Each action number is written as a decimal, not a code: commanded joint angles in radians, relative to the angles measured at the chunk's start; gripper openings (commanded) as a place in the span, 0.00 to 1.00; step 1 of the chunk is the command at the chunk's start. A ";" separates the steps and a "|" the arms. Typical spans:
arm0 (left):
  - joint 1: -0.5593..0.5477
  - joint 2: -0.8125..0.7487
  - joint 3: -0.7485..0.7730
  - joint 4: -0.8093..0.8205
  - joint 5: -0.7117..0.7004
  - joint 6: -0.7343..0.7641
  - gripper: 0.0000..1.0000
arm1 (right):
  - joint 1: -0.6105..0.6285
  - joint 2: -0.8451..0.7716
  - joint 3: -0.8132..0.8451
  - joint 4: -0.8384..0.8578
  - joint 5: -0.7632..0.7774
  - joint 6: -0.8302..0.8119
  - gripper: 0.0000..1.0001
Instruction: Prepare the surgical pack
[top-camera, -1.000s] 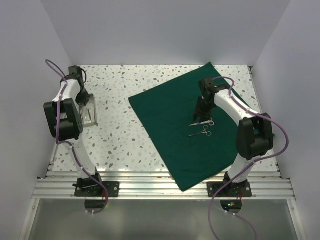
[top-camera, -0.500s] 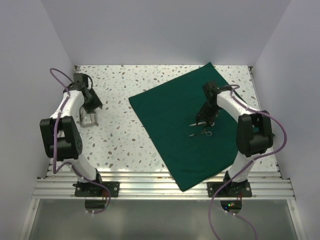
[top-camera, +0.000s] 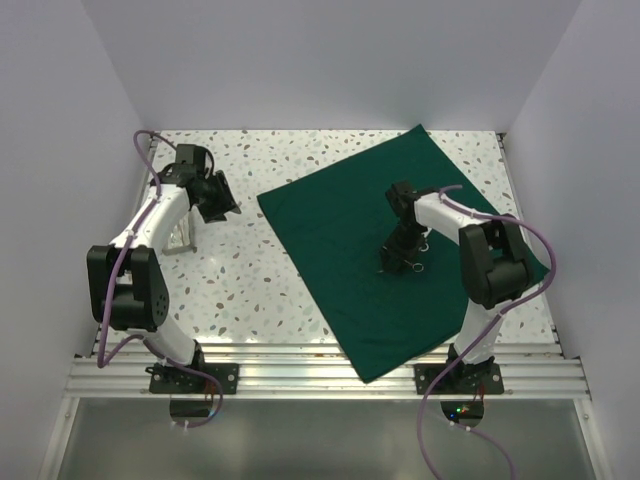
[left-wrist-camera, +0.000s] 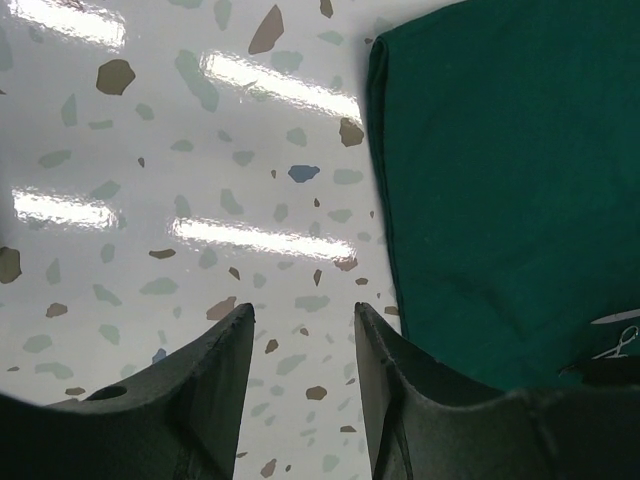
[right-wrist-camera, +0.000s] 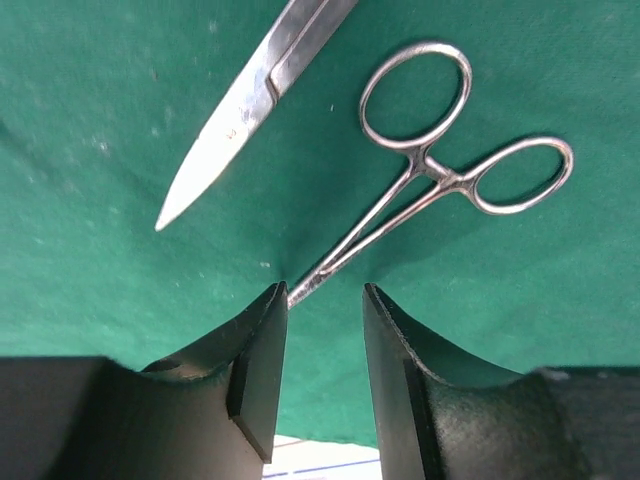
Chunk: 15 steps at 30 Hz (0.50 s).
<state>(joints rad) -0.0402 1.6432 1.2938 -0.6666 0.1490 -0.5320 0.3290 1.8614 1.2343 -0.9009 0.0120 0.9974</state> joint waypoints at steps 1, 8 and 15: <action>-0.004 -0.042 -0.014 0.044 0.034 -0.003 0.49 | -0.005 0.008 -0.010 0.033 0.055 0.052 0.40; -0.004 -0.043 -0.016 0.045 0.052 0.003 0.49 | -0.007 0.053 -0.032 0.071 0.051 0.067 0.34; -0.007 -0.046 -0.011 0.047 0.054 0.004 0.49 | -0.005 0.050 -0.052 0.057 0.046 0.079 0.20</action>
<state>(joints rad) -0.0410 1.6398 1.2789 -0.6590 0.1837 -0.5316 0.3241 1.8782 1.2186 -0.8692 0.0277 1.0451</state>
